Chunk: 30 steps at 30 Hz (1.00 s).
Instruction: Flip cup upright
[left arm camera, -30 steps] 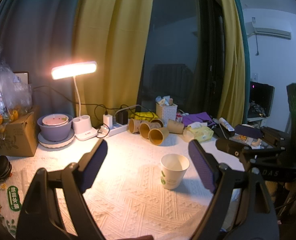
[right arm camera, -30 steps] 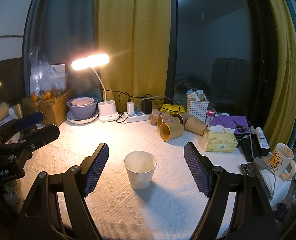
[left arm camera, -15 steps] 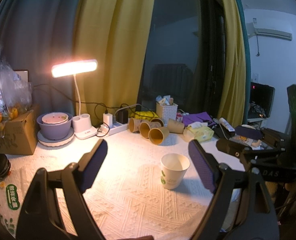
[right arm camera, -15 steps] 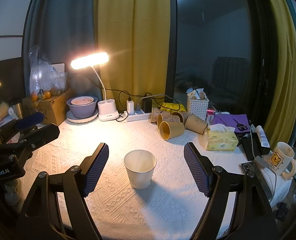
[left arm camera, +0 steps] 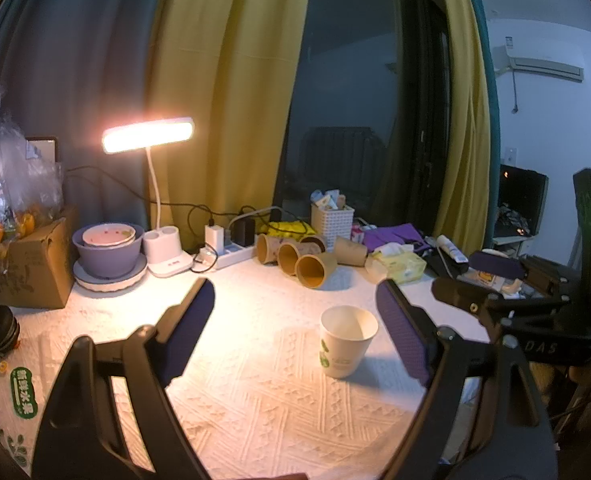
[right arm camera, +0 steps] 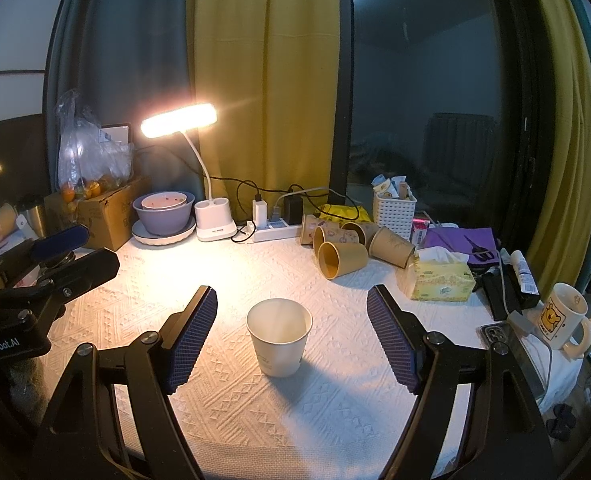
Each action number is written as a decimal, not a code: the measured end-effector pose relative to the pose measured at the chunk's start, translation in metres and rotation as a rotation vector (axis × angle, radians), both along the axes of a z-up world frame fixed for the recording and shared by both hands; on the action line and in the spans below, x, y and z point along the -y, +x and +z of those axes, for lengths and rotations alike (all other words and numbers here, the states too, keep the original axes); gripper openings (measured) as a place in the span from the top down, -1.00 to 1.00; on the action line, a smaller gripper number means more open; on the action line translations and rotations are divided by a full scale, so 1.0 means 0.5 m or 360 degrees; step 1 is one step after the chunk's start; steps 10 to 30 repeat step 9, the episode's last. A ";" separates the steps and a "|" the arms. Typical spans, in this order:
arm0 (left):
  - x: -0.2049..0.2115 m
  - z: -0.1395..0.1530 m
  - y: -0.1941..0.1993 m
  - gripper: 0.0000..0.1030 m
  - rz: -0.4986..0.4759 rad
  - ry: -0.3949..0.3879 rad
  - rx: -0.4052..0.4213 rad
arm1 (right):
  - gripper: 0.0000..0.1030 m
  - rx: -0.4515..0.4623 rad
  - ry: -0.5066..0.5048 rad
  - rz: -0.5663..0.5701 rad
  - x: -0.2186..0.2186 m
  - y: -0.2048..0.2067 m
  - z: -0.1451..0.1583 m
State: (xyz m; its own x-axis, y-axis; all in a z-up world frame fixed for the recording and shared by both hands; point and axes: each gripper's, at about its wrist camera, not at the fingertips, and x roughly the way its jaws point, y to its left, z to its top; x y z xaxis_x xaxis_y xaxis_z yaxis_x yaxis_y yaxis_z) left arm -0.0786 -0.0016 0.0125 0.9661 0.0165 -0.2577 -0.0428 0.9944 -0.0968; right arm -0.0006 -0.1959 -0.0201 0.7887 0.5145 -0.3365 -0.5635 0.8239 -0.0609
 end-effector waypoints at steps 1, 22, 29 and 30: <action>0.001 -0.001 0.000 -0.63 0.0001 0.0000 0.0000 | -0.56 -0.0001 -0.0001 0.0001 0.000 0.001 0.000; 0.013 -0.007 -0.001 -0.63 -0.0074 0.0004 0.0013 | -0.56 0.0005 -0.0013 0.0005 -0.001 0.001 -0.001; 0.013 -0.007 -0.001 -0.63 -0.0074 0.0004 0.0013 | -0.56 0.0005 -0.0013 0.0005 -0.001 0.001 -0.001; 0.013 -0.007 -0.001 -0.63 -0.0074 0.0004 0.0013 | -0.56 0.0005 -0.0013 0.0005 -0.001 0.001 -0.001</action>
